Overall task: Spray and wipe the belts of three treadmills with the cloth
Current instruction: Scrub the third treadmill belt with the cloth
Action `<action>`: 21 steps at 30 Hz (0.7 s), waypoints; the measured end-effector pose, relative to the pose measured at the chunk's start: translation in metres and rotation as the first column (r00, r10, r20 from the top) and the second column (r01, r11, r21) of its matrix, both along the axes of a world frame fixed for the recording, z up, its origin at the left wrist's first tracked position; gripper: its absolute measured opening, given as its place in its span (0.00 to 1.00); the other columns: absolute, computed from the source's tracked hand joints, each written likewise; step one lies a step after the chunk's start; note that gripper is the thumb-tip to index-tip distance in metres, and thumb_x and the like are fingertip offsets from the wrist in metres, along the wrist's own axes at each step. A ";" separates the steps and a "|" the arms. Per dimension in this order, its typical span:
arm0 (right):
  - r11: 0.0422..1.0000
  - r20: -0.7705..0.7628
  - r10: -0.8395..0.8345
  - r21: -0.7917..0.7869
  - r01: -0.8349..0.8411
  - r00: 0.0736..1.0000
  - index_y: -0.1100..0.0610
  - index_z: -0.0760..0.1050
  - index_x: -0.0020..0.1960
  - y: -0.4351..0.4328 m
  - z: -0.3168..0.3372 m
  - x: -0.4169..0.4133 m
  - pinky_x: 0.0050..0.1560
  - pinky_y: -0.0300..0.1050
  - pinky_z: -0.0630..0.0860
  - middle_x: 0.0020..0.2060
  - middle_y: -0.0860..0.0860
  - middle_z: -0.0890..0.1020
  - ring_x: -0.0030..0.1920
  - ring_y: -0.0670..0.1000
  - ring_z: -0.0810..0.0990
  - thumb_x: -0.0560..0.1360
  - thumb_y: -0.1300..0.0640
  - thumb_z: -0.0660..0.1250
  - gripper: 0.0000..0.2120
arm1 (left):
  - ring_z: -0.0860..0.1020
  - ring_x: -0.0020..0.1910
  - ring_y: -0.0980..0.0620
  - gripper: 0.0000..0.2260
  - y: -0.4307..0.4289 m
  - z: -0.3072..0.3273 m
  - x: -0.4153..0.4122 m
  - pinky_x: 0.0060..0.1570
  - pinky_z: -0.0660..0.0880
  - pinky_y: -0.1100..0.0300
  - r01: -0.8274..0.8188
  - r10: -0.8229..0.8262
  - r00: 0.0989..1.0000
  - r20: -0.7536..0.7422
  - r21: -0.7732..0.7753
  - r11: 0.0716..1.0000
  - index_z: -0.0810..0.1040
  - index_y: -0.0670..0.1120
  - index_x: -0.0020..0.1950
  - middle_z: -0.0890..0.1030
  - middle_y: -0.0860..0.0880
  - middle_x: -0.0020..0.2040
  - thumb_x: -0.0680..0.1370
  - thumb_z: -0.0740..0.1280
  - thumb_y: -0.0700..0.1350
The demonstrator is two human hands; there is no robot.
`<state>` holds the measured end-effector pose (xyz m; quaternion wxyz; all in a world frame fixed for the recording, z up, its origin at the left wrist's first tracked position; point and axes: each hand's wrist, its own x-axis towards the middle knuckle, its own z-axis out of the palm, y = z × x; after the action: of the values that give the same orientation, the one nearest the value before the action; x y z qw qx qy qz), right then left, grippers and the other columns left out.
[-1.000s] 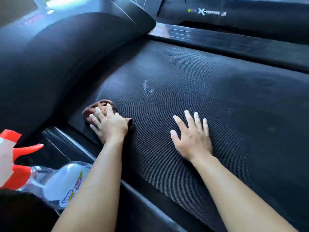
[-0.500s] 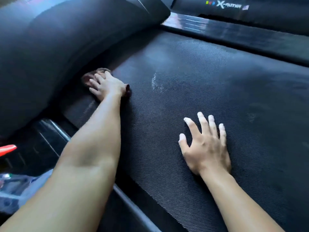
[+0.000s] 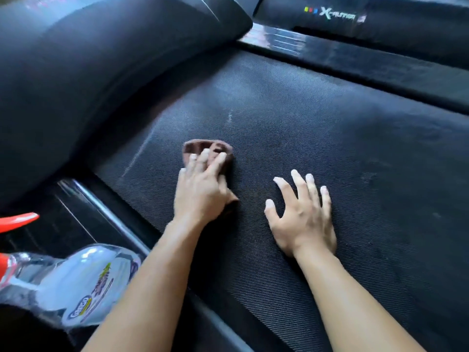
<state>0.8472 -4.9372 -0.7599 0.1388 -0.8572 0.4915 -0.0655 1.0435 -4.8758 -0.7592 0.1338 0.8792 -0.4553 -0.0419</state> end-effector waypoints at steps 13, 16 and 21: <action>1.000 0.018 -0.001 -0.022 0.001 1.000 0.44 0.60 0.75 -0.002 -0.006 0.002 0.77 0.57 0.40 0.79 0.51 0.56 0.79 0.55 0.48 0.76 0.38 0.50 0.28 | 0.51 0.80 0.41 0.30 -0.143 0.011 0.024 0.77 0.51 0.44 0.135 -0.131 0.990 -0.045 0.109 0.985 0.58 0.56 0.80 0.54 0.47 0.82 0.79 0.62 0.55; 1.000 0.020 -0.007 -0.018 0.007 1.000 0.44 0.61 0.75 -0.003 -0.005 0.002 0.77 0.56 0.39 0.79 0.50 0.56 0.79 0.54 0.48 0.76 0.38 0.50 0.29 | 0.52 0.80 0.43 0.28 -0.117 0.000 -0.011 0.78 0.52 0.45 0.294 -0.294 0.956 -0.007 0.042 0.955 0.55 0.57 0.81 0.55 0.48 0.82 0.80 0.57 0.53; 0.999 0.045 -0.013 -0.031 0.014 0.999 0.45 0.63 0.74 -0.002 -0.005 0.002 0.77 0.56 0.40 0.78 0.51 0.59 0.79 0.55 0.51 0.75 0.39 0.52 0.28 | 0.53 0.80 0.46 0.31 -0.049 -0.002 -0.004 0.77 0.52 0.46 0.076 -0.077 0.997 -0.031 -0.038 0.996 0.51 0.50 0.82 0.56 0.49 0.82 0.81 0.58 0.50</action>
<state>0.8489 -4.9394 -0.7651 0.1358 -0.8542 0.4931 -0.0935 1.0396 -4.9246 -0.7614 0.1555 0.8578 -0.4870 -0.0531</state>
